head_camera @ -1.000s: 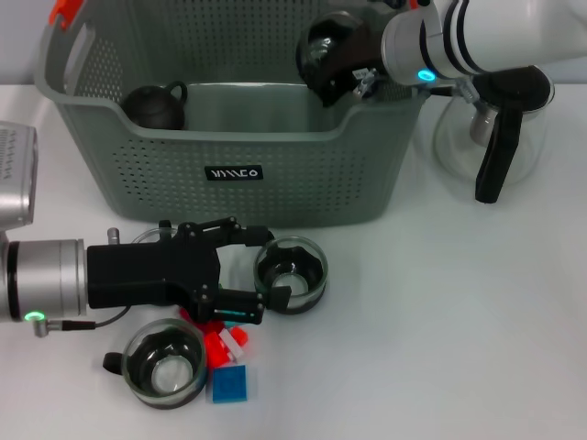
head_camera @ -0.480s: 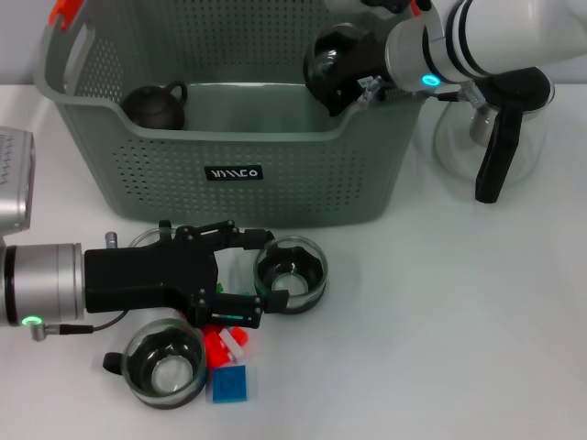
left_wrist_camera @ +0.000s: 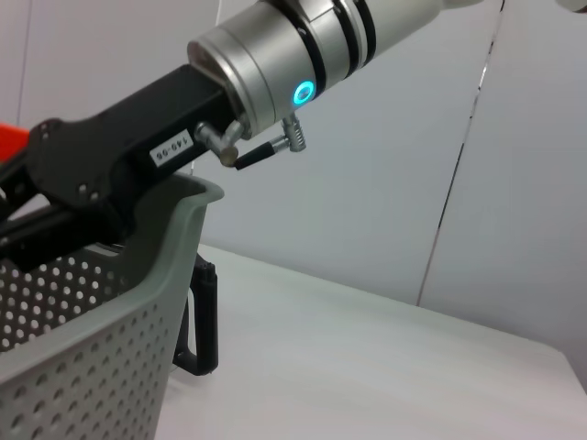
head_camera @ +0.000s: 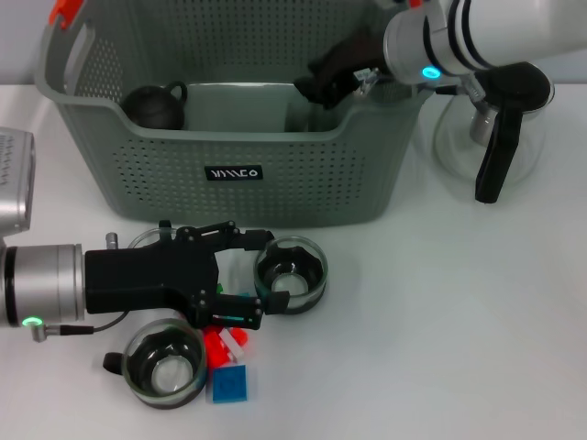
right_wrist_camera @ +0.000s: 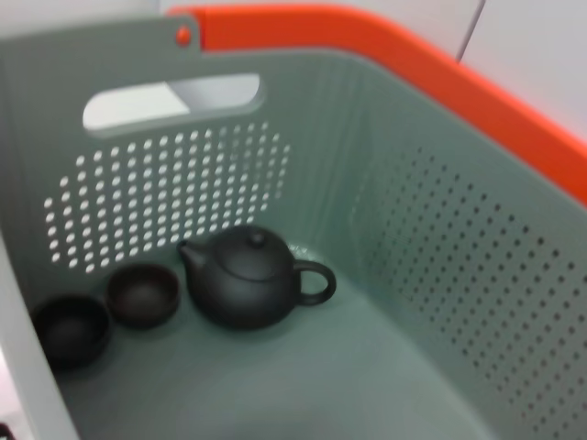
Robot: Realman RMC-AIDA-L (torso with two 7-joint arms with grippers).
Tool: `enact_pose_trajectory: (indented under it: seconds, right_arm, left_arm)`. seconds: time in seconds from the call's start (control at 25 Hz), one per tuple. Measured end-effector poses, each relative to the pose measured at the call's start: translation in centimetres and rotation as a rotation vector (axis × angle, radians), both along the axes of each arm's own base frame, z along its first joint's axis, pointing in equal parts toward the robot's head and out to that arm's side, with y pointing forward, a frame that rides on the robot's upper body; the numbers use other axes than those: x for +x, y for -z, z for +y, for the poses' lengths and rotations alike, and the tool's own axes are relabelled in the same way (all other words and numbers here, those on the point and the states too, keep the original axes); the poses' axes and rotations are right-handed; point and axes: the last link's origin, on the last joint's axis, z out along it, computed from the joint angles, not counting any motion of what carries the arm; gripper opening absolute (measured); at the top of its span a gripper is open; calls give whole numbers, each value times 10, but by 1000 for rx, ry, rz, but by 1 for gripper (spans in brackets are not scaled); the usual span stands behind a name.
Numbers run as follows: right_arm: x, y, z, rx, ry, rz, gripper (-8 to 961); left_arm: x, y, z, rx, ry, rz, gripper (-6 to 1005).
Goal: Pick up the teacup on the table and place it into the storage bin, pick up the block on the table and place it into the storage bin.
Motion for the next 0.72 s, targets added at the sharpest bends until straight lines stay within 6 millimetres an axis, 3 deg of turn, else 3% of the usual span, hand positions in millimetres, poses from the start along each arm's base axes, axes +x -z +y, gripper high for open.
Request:
enact_pose_trajectory:
  seconds: [0.36, 0.68, 0.72]
  right_arm:
    - [-14, -27, -9, 51, -40, 85, 440]
    - [-18, -61, -63, -67, -206, 172, 779]
    - [-16, -65, -71, -92, -232, 189, 782]
  left_arm:
    - [2, 0, -1, -7, 8, -10, 906]
    - [0, -1, -1, -6, 7, 4, 905]
    - [-1, -2, 0, -5, 6, 6, 905]
